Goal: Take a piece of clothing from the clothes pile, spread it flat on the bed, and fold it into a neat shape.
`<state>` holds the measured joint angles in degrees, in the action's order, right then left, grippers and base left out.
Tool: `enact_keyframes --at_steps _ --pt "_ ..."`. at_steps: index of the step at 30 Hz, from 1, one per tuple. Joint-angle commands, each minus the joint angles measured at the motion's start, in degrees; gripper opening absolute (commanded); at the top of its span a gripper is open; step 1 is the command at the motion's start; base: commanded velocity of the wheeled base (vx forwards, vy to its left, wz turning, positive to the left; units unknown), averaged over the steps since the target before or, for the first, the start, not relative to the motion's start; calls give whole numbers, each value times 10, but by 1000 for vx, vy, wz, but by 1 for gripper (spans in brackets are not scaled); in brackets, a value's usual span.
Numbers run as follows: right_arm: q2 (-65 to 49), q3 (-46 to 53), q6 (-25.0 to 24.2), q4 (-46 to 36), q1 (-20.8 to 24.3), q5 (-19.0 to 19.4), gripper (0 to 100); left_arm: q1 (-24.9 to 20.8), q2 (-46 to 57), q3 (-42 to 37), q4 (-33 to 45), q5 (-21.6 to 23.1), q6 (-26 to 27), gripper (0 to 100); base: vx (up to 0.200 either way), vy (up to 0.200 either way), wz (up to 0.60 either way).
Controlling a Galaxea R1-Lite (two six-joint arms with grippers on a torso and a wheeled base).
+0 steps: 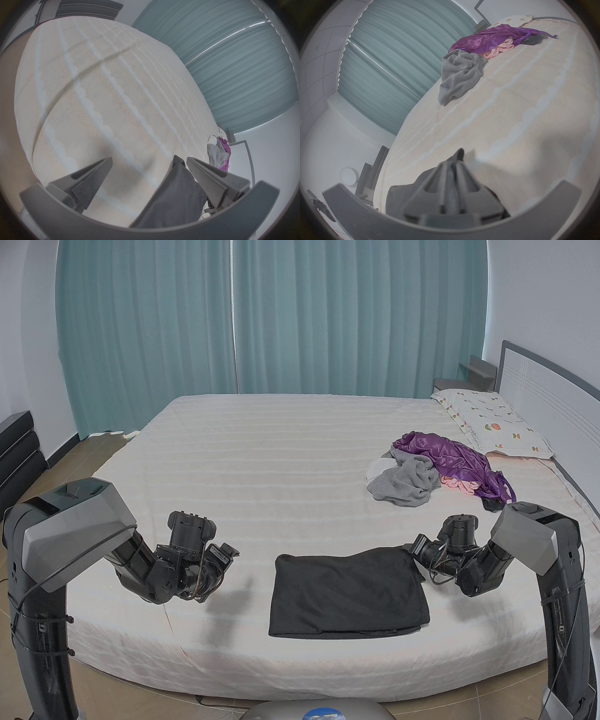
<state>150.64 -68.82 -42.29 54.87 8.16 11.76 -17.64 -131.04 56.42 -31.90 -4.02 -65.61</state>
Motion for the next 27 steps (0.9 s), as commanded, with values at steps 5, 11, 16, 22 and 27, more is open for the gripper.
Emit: enact_keyframes --at_steps 5,11,16,22,27 --pt "8 -8 -4 0 -8 -3 0 0 -2 0 0 -1 0 100 0 0 0" --pt "8 -19 -29 -2 -17 -4 0 -1 -2 0 0 -1 0 100 0 0 0" --pt "9 -24 -29 -5 -19 -4 0 -1 -2 0 0 -1 0 100 0 0 0" --pt "11 -28 -29 -10 -20 -4 0 -1 -2 0 0 -1 0 100 0 0 0" --pt "12 -31 -29 -11 -20 -5 100 -1 -2 0 0 -1 0 100 0 0 0"
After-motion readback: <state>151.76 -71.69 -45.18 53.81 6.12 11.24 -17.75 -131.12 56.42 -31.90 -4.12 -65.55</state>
